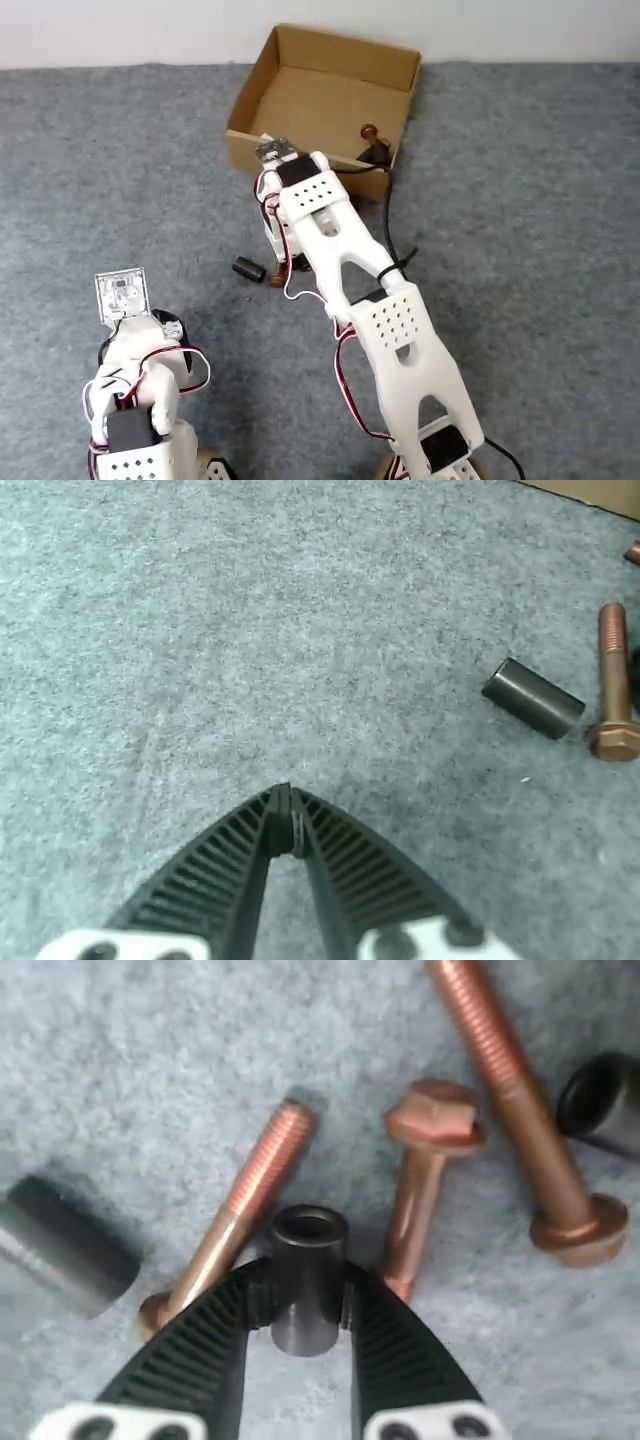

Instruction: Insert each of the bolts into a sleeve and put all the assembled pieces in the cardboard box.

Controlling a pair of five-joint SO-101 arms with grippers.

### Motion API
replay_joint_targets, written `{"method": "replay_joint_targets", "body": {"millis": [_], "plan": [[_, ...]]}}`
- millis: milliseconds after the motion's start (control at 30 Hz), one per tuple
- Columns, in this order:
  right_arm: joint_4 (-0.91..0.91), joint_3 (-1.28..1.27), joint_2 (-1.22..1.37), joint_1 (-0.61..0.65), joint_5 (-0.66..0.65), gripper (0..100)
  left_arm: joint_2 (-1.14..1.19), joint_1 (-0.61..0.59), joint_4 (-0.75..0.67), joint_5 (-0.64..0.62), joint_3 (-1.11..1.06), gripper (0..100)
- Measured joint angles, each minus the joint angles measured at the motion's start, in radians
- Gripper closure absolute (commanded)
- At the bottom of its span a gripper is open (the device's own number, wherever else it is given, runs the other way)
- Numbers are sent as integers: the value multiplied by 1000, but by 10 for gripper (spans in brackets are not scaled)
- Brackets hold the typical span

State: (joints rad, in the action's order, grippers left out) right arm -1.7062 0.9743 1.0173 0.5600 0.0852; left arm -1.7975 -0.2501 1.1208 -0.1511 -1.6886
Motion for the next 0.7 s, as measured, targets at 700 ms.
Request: {"method": "replay_joint_targets", "body": {"millis": [700], "plan": [[-48, -493, -756, -12, 155, 991, 0, 58, 0, 0, 0, 993]]}}
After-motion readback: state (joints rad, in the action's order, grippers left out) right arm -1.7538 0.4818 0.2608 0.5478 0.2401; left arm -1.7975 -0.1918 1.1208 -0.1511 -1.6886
